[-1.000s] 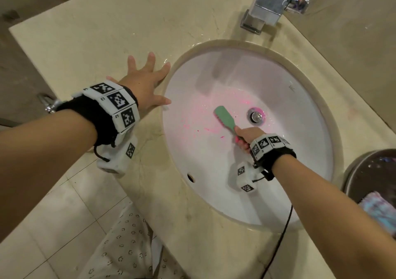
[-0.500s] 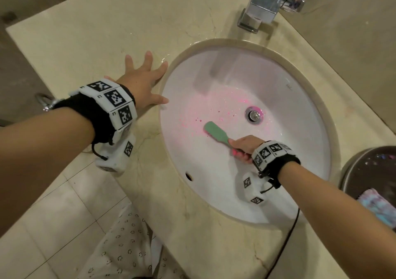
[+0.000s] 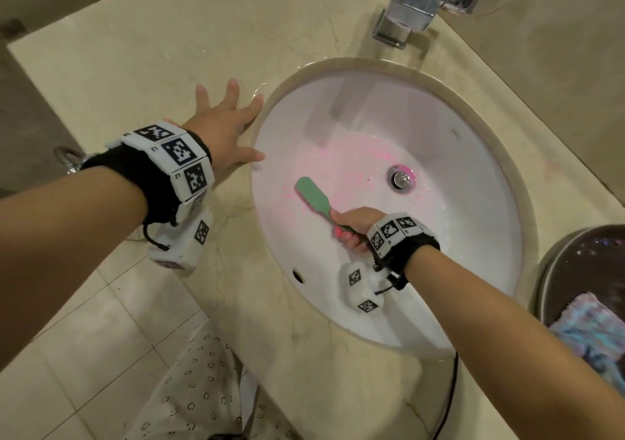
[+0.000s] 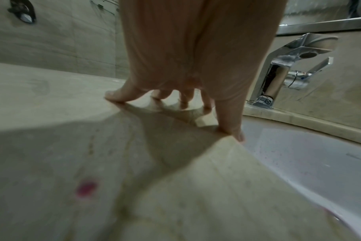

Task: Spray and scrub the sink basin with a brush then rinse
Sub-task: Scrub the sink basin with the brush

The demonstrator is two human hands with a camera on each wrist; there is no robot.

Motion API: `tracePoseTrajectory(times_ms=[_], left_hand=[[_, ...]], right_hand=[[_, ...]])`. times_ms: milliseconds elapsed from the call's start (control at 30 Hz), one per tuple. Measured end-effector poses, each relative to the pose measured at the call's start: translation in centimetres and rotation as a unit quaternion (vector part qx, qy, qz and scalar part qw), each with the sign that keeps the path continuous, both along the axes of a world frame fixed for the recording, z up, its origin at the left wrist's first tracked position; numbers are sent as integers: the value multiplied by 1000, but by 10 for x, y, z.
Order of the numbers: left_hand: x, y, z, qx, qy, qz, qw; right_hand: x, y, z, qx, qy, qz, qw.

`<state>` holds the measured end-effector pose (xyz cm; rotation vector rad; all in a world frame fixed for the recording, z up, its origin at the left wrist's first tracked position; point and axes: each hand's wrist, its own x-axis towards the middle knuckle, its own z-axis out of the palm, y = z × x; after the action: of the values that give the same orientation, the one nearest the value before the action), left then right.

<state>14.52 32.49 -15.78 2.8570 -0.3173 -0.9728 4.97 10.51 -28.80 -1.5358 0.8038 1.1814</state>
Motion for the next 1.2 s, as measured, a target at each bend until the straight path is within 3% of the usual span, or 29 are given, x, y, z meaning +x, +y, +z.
tracePoseTrajectory(times_ms=[200,333,467,600,700,900,1067,1200], left_hand=[[0,2,-1,3,5,-4,1000],[0,0,0,0,2,-1,1000],[0,0,1,1,0,-6,1000],[2,2,-2,5,2,-14,1000],[2,2,-4,8,1,-17,1000],[1,2,-3,0,1,-10,1000],[1,1,-2,-3,3,-5,1000],[0,0,-1,-2,-1,-5,1000]], right_hand=[[-6,-46,8,-104,-14,5,994],[12,-37,3,-176,-74,1,982],[16,-4,7,-72,-69,-25,995],[2,-1,8,-17,-38,59,997],[-10,-29,8,-77,-43,92,992],[0,-49,8,-196,-86,30,976],[9,-10,5,-76,-70,-73,992],[-3,-5,1,-36,-16,31,999]])
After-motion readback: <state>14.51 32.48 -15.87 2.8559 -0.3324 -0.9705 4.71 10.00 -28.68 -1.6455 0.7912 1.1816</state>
